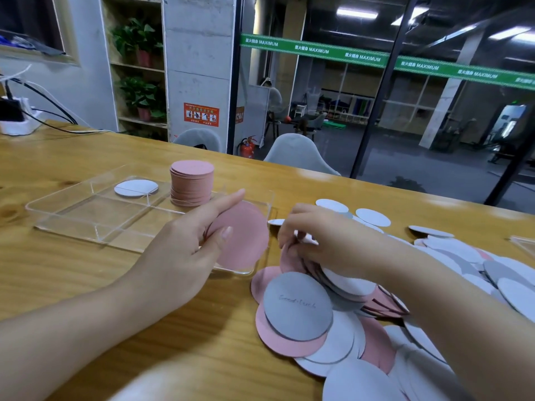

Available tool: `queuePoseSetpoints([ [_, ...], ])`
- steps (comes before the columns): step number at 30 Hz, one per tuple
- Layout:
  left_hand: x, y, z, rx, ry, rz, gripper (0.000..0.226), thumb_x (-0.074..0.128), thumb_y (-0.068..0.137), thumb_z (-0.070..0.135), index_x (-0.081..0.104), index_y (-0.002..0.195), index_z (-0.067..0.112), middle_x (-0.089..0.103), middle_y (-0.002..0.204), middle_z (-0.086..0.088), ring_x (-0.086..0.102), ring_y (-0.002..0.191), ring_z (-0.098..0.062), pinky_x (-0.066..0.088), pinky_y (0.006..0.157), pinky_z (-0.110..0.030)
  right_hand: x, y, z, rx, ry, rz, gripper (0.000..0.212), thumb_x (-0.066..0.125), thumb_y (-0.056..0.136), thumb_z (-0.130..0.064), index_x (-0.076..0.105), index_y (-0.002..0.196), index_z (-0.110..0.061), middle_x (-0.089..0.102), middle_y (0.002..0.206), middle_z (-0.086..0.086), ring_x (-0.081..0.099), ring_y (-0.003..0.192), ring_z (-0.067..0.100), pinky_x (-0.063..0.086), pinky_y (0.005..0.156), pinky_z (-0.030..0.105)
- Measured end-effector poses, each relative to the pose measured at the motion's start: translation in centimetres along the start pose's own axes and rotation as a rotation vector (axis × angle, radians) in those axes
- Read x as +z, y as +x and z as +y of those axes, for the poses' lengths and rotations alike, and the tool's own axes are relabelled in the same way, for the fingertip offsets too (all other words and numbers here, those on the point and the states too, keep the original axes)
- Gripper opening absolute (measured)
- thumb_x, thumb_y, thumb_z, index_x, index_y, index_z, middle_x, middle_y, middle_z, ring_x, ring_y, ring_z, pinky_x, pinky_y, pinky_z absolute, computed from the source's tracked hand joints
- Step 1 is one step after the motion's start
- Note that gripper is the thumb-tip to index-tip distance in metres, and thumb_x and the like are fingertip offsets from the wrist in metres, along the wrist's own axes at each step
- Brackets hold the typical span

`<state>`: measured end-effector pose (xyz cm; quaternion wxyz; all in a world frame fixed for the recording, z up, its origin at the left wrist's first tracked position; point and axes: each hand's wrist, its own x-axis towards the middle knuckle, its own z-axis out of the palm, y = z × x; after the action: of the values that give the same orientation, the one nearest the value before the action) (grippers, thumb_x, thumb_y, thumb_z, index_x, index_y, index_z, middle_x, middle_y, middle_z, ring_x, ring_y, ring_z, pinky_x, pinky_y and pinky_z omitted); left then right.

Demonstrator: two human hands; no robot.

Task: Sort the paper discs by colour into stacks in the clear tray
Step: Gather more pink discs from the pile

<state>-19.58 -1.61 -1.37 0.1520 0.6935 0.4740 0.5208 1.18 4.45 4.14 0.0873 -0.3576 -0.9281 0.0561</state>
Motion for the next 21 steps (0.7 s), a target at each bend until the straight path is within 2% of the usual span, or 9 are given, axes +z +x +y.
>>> queuePoseSetpoints([
  [1, 0.1, 0.0, 0.0, 0.002, -0.012, 0.005, 0.052, 0.053, 0.084, 0.026, 0.046, 0.125, 0.056, 0.058, 0.118, 0.029, 0.054, 0.097, 0.013, 0.042, 0.091, -0.014, -0.2, 0.0, 0.0, -0.009, 0.060, 0.060, 0.014, 0.061, 0.086, -0.005, 0.064, 0.091, -0.017, 0.050, 0.091, -0.010, 0.043, 0.079, 0.001, 0.035, 0.071, 0.006],
  [2, 0.1, 0.0, 0.2, 0.004, -0.021, 0.010, 0.051, 0.055, 0.086, 0.022, 0.048, 0.127, 0.052, 0.057, 0.117, 0.027, 0.054, 0.112, 0.002, 0.043, 0.093, -0.021, -0.3, 0.1, -0.1, -0.020, 0.145, 0.121, 0.012, 0.063, 0.086, -0.007, 0.063, 0.086, -0.019, 0.053, 0.087, -0.011, 0.047, 0.077, -0.001, 0.037, 0.069, 0.008],
  [3, 0.2, 0.0, 0.2, 0.003, -0.028, 0.015, 0.050, 0.056, 0.087, 0.020, 0.048, 0.127, 0.048, 0.058, 0.116, 0.024, 0.033, 0.117, -0.003, 0.043, 0.094, -0.023, -0.4, 0.1, -0.2, -0.031, 0.239, 0.176, 0.015, 0.066, 0.086, -0.009, 0.061, 0.082, -0.022, 0.057, 0.083, -0.013, 0.049, 0.074, -0.001, 0.039, 0.067, 0.010],
  [4, 0.1, 0.0, 0.2, 0.006, -0.029, 0.019, 0.048, 0.054, 0.087, 0.020, 0.048, 0.127, 0.045, 0.061, 0.117, 0.023, 0.052, 0.113, 0.000, 0.043, 0.095, -0.022, -0.5, 0.1, -0.5, -0.036, 0.324, 0.222, 0.018, 0.068, 0.084, -0.010, 0.060, 0.078, -0.025, 0.060, 0.080, -0.012, 0.052, 0.072, 0.000, 0.041, 0.065, 0.012],
  [6, 0.2, 0.1, 0.0, 0.008, -0.041, 0.011, 0.046, 0.048, 0.085, 0.025, 0.048, 0.127, 0.045, 0.061, 0.121, 0.022, 0.053, 0.117, 0.002, 0.041, 0.099, -0.019, -0.3, 0.1, -1.2, -0.011, 0.431, 0.278, 0.021, 0.071, 0.082, -0.012, 0.058, 0.074, -0.027, 0.065, 0.075, -0.007, 0.056, 0.068, 0.004, 0.044, 0.061, 0.015],
  [11, 0.5, 0.0, 0.4, 0.038, -0.095, 0.002, 0.038, 0.040, 0.089, 0.026, 0.049, 0.122, 0.042, 0.054, 0.121, 0.034, 0.051, 0.112, 0.012, 0.036, 0.090, -0.003, 1.4, 0.1, -2.4, 0.092, 0.447, 0.386, 0.024, 0.073, 0.081, -0.018, 0.055, 0.067, -0.026, 0.058, 0.062, -0.012, 0.052, 0.057, 0.000, 0.038, 0.054, 0.013],
  [17, 0.3, 0.0, 0.6, -0.008, -0.178, -0.027, 0.036, 0.040, 0.088, 0.040, 0.051, 0.122, 0.039, 0.050, 0.123, 0.038, 0.046, 0.119, 0.013, 0.032, 0.095, -0.002, 1.9, 0.2, -2.6, 0.110, 0.434, 0.406, 0.016, 0.071, 0.081, -0.018, 0.058, 0.071, -0.016, 0.057, 0.063, -0.010, 0.051, 0.060, 0.006, 0.043, 0.060, 0.027],
  [19, 0.3, 0.1, 0.2, -0.005, -0.147, -0.051, 0.040, 0.043, 0.086, 0.045, 0.049, 0.125, 0.044, 0.049, 0.127, 0.036, 0.043, 0.123, 0.012, 0.032, 0.101, -0.009, 2.0, 0.2, -2.6, 0.108, 0.442, 0.410, 0.017, 0.071, 0.081, -0.017, 0.058, 0.071, -0.017, 0.057, 0.062, -0.011, 0.051, 0.059, 0.006, 0.043, 0.058, 0.025],
  [21, 0.3, 0.1, -0.3, -0.006, -0.125, -0.078, 0.046, 0.047, 0.086, 0.033, 0.046, 0.128, 0.052, 0.053, 0.130, 0.028, 0.042, 0.127, 0.007, 0.033, 0.108, -0.023, 2.0, 0.2, -2.5, 0.109, 0.471, 0.398, 0.019, 0.072, 0.081, -0.018, 0.057, 0.069, -0.020, 0.059, 0.062, -0.010, 0.053, 0.058, 0.005, 0.043, 0.057, 0.021],
])
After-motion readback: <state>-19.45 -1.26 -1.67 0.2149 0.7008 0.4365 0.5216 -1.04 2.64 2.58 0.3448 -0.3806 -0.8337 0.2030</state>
